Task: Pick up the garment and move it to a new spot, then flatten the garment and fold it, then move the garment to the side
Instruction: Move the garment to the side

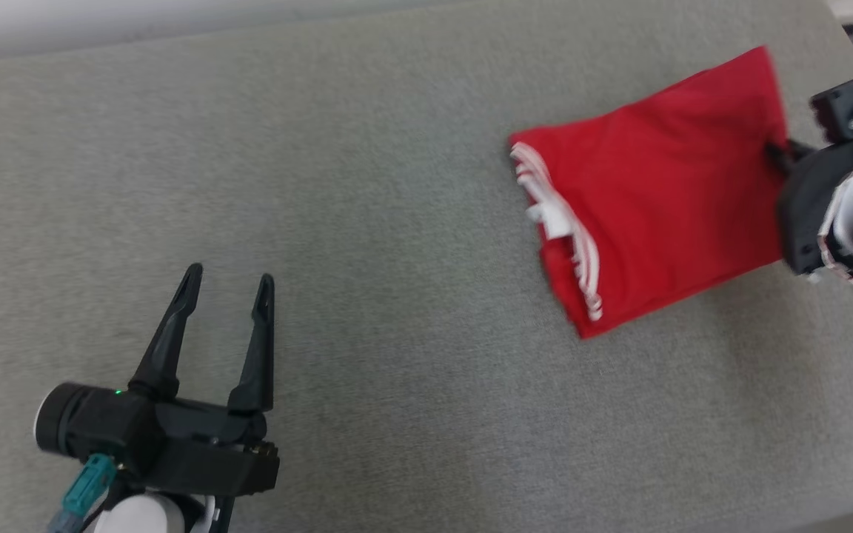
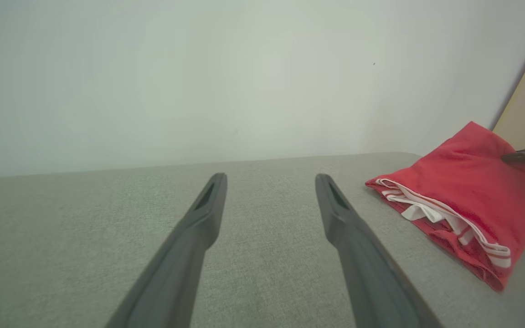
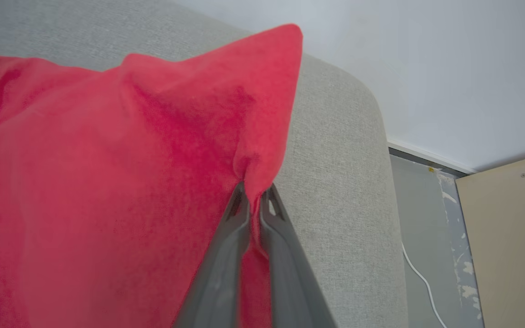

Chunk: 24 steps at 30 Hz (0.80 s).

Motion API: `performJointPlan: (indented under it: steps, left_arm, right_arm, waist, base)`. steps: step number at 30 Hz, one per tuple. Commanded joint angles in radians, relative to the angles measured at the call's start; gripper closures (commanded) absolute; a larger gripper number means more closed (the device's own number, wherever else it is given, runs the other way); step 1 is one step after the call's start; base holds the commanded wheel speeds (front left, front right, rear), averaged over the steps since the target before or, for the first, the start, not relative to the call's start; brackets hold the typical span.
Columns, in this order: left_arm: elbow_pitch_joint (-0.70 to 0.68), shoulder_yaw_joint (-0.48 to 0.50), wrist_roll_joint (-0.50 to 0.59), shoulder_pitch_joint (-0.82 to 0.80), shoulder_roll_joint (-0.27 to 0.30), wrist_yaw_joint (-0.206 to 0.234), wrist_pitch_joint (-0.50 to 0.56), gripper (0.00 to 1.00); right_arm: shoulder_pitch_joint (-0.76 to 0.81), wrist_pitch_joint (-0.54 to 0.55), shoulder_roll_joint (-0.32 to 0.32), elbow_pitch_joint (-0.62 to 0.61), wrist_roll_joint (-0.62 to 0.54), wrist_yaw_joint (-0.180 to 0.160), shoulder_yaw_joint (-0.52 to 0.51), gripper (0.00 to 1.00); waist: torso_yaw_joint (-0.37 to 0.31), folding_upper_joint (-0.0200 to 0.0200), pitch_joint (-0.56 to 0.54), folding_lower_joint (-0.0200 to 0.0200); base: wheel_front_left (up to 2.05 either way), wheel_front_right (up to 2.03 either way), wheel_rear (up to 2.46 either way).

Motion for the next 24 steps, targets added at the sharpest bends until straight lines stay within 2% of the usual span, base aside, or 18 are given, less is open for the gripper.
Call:
performJointPlan:
  steps: [1,11,15,19,21,22,23,24]
  left_arm:
    - [-0.012,-0.014,0.008,-0.027,0.015,-0.002,0.0,0.0]
    - [-0.099,-0.074,0.009,-0.099,0.089,-0.001,0.0,0.0]
    - [-0.122,-0.079,0.012,-0.115,0.117,-0.001,0.0,0.0]
    - [-0.127,-0.077,0.005,-0.125,0.135,-0.001,0.0,0.0]
    - [-0.127,-0.075,0.003,-0.128,0.139,-0.001,0.0,0.0]
    - [-0.126,-0.076,0.001,-0.129,0.14,-0.001,0.0,0.0]
    - [-0.123,-0.078,0.0,-0.132,0.141,-0.001,0.0,0.0]
    - [-0.12,-0.08,-0.001,-0.133,0.14,-0.001,0.0,0.0]
  right_arm:
    - [-0.024,-0.021,-0.027,0.019,-0.008,-0.002,-0.005,1.0]
    - [-0.142,-0.165,-0.153,0.1,-0.055,-0.002,-0.063,1.0]
    - [-0.166,-0.214,-0.179,0.132,-0.073,-0.002,-0.099,1.0]
    - [-0.179,-0.258,-0.163,0.157,-0.099,-0.002,-0.117,0.99]
    - [-0.179,-0.271,-0.151,0.17,-0.117,-0.002,-0.129,0.67]
    - [-0.176,-0.277,-0.145,0.179,-0.124,-0.002,-0.137,0.15]
    - [-0.173,-0.281,-0.138,0.186,-0.133,-0.002,-0.142,0.0]
    - [-0.168,-0.285,-0.13,0.195,-0.141,-0.002,-0.147,0.0]
  waist:
    - [-0.088,-0.0002,0.097,-0.0002]
    - [-0.117,-0.0002,0.225,-0.0002]
    - [-0.122,-0.0002,0.267,-0.0002]
    - [-0.127,-0.0002,0.286,-0.0002]
    - [-0.128,-0.0002,0.29,-0.0002]
    - [-0.128,-0.0002,0.29,-0.0002]
    - [-0.127,-0.0002,0.289,-0.0002]
    - [-0.126,-0.0002,0.285,-0.0002]
  base:
    - [0.0,0.0,0.0]
    - [0.0,0.0,0.0]
    - [0.0,0.0,0.0]
    - [0.0,0.0,0.0]
    - [0.0,0.0,0.0]
    - [0.0,0.0,0.0]
    - [0.0,0.0,0.0]
    - [0.0,0.0,0.0]
